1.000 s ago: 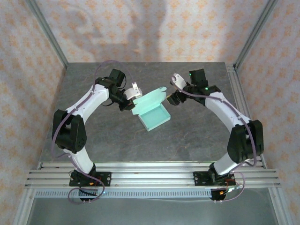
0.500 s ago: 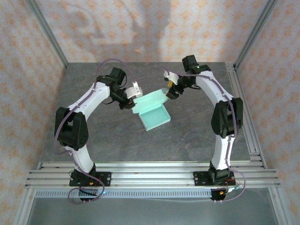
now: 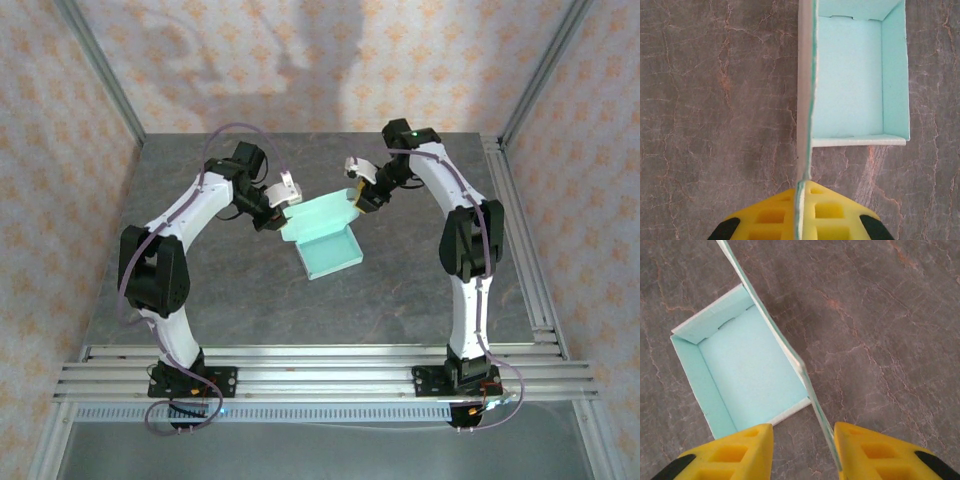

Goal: Fold the paper box

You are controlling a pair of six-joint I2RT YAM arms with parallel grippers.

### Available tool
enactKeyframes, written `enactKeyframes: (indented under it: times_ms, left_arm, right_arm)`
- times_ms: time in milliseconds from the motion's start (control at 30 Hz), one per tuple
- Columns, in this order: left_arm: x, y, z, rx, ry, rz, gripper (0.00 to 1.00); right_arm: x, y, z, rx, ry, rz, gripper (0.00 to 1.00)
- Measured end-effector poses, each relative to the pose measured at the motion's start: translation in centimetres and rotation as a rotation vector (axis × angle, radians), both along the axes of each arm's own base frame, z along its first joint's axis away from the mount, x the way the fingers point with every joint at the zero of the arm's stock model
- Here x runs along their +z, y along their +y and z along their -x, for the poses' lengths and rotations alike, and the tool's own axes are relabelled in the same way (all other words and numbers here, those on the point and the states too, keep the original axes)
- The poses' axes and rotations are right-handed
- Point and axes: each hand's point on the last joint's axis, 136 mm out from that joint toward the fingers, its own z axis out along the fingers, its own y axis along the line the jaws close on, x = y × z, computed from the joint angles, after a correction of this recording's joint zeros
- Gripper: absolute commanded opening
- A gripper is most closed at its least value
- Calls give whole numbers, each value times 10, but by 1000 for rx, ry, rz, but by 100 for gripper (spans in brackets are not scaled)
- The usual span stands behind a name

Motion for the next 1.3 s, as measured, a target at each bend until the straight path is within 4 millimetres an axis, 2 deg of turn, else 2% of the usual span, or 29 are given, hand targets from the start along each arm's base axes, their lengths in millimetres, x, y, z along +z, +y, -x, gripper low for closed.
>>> enactKeyframes:
  times_ms: [233, 367, 533, 733, 767, 867, 900, 1133, 1300]
  left_arm:
    - [0, -1, -3, 1, 3, -1, 0]
    - [0, -1, -3, 0, 3, -1, 0]
    - [0, -1, -3, 1, 4, -2, 0]
    - [0, -1, -4, 1, 3, -2, 0]
    - [0, -1, -4, 1, 3, -2, 0]
    - [0, -1, -3, 1, 5, -3, 0]
    - [0, 0, -3, 2, 6, -3, 0]
    - [0, 0, -3, 15, 15, -1, 0]
    - [0, 1, -9, 88, 25, -5, 0]
  right_arm:
    - [-7, 8, 2, 24, 28, 9, 28]
    - [-13, 7, 4, 27, 48, 16, 17]
    - [-13, 6, 5, 29, 54, 22, 22]
    - [-12, 4, 6, 25, 62, 26, 19]
    - [-12, 3, 6, 24, 62, 27, 17]
    - [-12, 2, 7, 23, 69, 30, 2]
    - [-12, 1, 8, 27, 69, 31, 0]
    - [-12, 1, 10, 26, 78, 34, 0]
    - [-14, 3, 5, -31, 58, 40, 0]
